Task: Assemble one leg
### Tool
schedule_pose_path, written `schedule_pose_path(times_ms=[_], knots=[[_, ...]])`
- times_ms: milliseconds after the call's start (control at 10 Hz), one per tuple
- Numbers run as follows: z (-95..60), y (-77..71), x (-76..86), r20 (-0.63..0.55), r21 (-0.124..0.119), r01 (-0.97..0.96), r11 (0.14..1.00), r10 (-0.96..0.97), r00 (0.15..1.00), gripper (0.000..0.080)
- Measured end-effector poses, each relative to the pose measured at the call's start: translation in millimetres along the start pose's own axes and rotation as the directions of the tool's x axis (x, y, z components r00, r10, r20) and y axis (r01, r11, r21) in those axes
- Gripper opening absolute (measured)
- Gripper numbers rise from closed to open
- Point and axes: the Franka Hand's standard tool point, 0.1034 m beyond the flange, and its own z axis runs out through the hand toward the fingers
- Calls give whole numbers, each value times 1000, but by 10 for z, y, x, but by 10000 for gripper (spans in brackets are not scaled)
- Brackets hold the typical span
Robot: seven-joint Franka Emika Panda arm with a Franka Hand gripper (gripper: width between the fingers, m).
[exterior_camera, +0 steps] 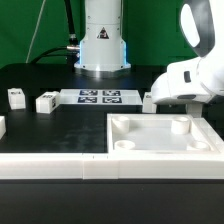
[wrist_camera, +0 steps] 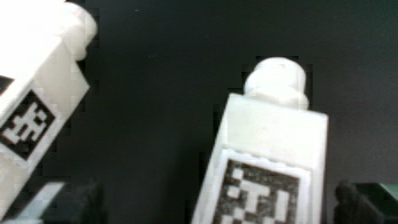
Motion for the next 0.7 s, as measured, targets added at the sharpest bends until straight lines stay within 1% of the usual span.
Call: schedule_pose_path(times_ms=[100,200,300,400,500,600,700], knots=[[1,-20,-3,-1,-3,5,1000,-5,1000,649],[1,-16,-2,-1,-3,5,1000,-5,1000,512],[1,-16,-2,-1,-3,5,1000,-5,1000,512],[2,-17,-3,-1,-3,5,1000,-5,1000,327],[2,-17,-3,-1,-3,5,1000,-5,1000,327],[2,-17,-3,-1,-3,5,1000,-5,1000,289],[2,-17,-3,-1,-3,5,1000,-5,1000,289]])
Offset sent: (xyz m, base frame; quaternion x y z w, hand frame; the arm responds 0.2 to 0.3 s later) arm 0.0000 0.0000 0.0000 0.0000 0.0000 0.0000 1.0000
